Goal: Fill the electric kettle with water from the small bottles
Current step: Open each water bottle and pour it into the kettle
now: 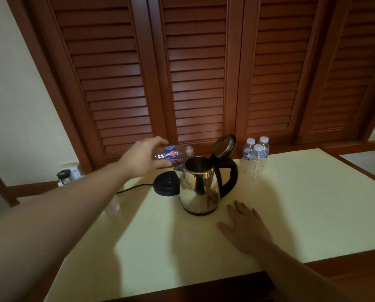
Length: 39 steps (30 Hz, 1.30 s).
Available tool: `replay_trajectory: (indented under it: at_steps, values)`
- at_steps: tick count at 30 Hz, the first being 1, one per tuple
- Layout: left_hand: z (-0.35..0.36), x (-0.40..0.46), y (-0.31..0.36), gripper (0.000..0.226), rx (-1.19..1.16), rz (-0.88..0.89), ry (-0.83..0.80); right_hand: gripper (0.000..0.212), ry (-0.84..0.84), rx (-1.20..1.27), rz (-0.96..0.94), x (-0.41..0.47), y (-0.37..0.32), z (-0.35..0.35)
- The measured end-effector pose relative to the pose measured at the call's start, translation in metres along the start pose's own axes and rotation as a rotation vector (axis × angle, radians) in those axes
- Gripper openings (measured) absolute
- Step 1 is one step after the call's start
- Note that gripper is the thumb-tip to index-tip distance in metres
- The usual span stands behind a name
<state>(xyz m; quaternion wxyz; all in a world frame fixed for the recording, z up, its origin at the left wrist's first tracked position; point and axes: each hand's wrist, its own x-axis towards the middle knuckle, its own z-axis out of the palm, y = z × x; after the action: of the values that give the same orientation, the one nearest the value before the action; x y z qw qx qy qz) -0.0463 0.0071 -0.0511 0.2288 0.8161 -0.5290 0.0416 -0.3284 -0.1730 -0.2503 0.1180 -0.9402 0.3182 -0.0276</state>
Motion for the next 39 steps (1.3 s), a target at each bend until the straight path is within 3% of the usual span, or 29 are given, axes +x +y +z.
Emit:
replay_trajectory:
  at_steps: [3,5,10,14,16,18,22,27,29,35,39]
  values:
    - [0.037,-0.034,-0.013,0.072,-0.184,-0.147,0.083,0.083,-0.012,-0.003,-0.009,-0.001,-0.001,-0.002]
    - [0.06,-0.056,-0.019,0.06,-0.216,-0.204,0.107,0.078,-0.002,-0.013,-0.015,-0.002,-0.003,-0.003]
    - [0.099,-0.104,-0.029,0.04,-0.408,-0.248,0.134,0.044,0.095,-0.007,-0.136,-0.006,-0.035,-0.011]
    - [0.117,-0.133,-0.037,0.045,-0.467,-0.319,0.158,0.045,-0.033,0.181,-0.161,-0.003,-0.083,-0.013]
    - [0.121,-0.142,-0.036,0.045,-0.486,-0.35,0.175,0.06,-0.139,0.153,-0.182,0.0,-0.097,-0.01]
    - [0.121,-0.146,-0.035,0.048,-0.504,-0.362,0.189,0.056,-0.172,0.09,-0.217,0.003,-0.104,-0.007]
    - [0.118,-0.153,-0.04,0.048,-0.51,-0.322,0.154,0.034,-0.123,0.146,-0.244,0.006,-0.105,-0.005]
    - [0.116,-0.158,-0.045,0.05,-0.45,-0.212,0.089,0.019,0.182,0.606,-0.21,0.004,-0.112,-0.025]
    - [0.115,-0.155,-0.046,0.052,-0.425,-0.163,0.062,0.018,0.232,0.683,-0.194,0.003,-0.117,-0.042]
    - [0.118,-0.144,-0.042,0.054,-0.357,-0.044,-0.016,0.025,0.09,0.79,-0.246,-0.004,-0.117,-0.061]
    - [0.125,-0.141,-0.039,0.058,-0.348,-0.011,-0.079,0.022,0.057,0.727,-0.309,-0.011,-0.101,-0.065]
